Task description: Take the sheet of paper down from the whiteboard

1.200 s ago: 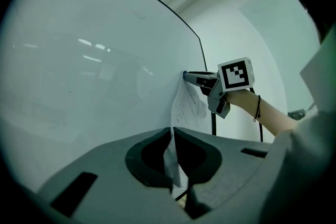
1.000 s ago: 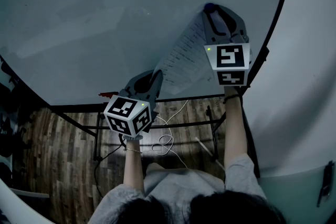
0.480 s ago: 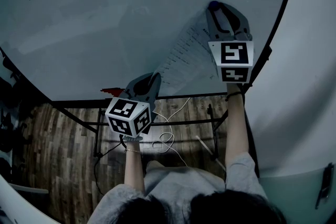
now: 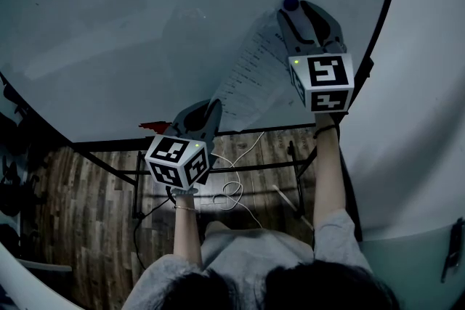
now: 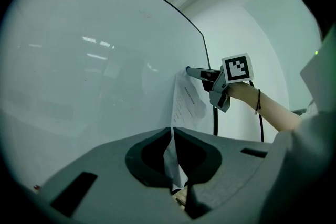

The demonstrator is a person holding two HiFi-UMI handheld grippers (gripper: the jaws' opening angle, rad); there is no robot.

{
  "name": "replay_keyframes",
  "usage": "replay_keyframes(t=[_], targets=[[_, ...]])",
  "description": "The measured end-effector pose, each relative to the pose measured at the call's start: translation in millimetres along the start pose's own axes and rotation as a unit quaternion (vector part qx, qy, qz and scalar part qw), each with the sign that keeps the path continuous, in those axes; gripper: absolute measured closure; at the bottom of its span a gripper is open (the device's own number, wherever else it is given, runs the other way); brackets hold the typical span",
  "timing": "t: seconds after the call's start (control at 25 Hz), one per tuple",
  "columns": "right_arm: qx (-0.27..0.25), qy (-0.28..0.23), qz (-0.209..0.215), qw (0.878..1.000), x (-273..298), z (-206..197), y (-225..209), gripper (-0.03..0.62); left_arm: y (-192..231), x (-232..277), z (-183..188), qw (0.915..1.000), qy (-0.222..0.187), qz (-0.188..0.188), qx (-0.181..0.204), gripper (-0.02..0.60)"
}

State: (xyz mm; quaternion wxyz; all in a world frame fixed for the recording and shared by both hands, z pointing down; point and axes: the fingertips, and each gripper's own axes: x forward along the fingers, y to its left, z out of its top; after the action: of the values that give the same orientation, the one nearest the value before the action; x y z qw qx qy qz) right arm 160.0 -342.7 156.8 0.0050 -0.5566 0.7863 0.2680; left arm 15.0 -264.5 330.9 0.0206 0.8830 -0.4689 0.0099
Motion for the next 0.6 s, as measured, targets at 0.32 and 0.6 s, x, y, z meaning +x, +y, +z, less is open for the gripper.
replay_keyframes(t=[0.32, 0.6], targets=[[0.031, 0.007, 0.007, 0.999, -11.7, -16.9, 4.9, 0.436, 0.3, -1.7, -0.2, 1.0, -0.003, 0.007, -0.003, 0.575], [0.042, 0.024, 0.017, 0.999, -20.6, -32.9, 13.3, 0.528, 4.1, 0.0, -0.2, 0.9998, -0.001, 0.014, -0.011, 0.575]])
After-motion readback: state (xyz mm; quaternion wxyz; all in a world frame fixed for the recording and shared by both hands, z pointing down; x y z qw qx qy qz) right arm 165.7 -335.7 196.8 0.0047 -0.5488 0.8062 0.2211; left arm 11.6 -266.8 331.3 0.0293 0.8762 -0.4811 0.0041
